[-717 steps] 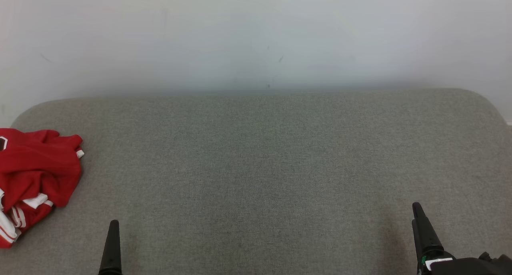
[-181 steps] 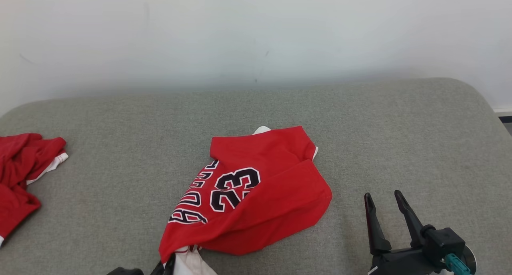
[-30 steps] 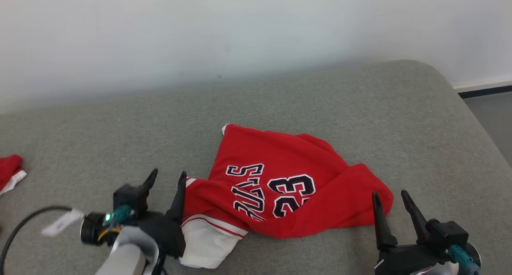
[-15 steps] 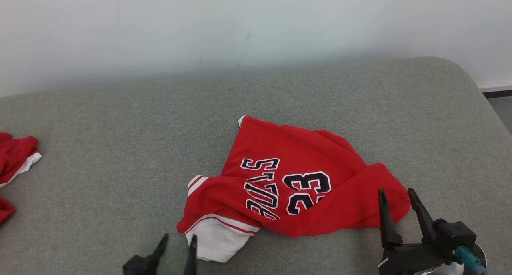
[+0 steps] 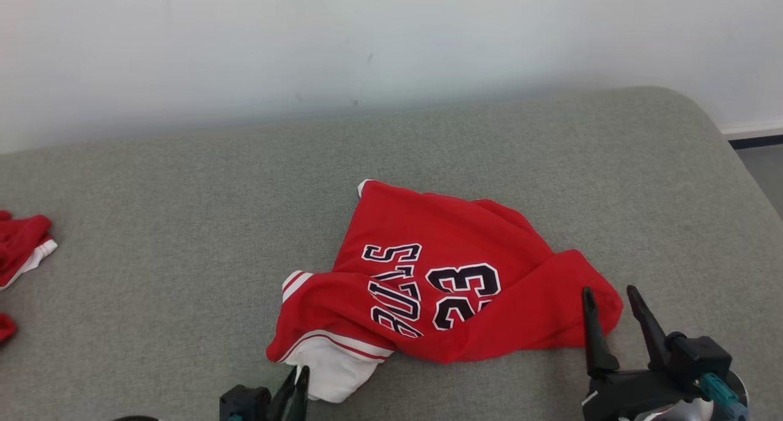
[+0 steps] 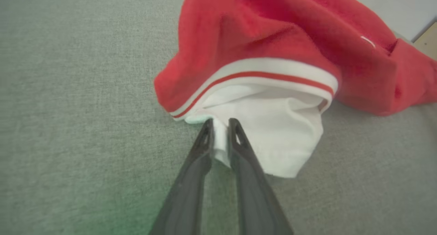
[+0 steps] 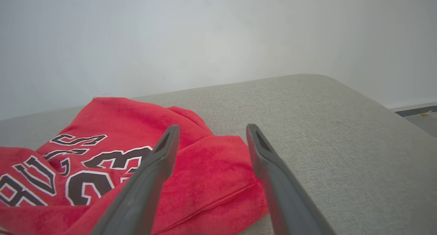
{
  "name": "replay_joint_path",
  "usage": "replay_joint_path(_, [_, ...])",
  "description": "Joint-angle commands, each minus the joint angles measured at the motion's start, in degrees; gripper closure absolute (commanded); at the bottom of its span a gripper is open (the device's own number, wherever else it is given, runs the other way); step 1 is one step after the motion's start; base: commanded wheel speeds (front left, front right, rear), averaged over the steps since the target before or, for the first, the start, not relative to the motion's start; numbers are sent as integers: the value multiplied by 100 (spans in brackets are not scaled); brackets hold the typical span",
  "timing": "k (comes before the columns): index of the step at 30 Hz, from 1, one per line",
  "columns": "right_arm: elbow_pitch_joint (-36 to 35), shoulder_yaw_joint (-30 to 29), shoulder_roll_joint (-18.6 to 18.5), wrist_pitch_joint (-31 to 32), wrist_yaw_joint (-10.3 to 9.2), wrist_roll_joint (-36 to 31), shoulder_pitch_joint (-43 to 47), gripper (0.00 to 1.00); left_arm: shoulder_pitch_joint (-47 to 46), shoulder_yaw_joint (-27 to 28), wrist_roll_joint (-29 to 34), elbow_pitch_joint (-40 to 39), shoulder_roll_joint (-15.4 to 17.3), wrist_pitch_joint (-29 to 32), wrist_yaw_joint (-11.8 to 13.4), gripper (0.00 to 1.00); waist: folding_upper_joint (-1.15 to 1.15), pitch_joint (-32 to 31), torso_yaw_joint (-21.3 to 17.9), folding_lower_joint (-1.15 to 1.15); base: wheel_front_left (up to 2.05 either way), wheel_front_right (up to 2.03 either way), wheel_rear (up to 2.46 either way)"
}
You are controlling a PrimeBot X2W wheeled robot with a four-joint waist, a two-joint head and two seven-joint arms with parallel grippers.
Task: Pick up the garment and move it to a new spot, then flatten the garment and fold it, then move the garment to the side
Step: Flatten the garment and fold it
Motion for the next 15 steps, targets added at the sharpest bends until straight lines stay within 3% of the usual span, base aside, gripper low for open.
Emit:
replay_joint_path(1, [-30,-30,-5,-4,-13,0,79,0,-57,6,57,-3,10,-42,18,100,0,-26,121,0,0,0,0])
replay_joint_path(6, [-56,-60,31,-4,-13,40,186,0,146,32,123,-423,147,-12,193,100,0,-76,496,0,0,0,0])
replay_joint_path(15, [-59,-65,89,-4,-13,65,203,0,986,-21,80,-1968,505,625,730,100,0,-122,1046,0,0,0,0])
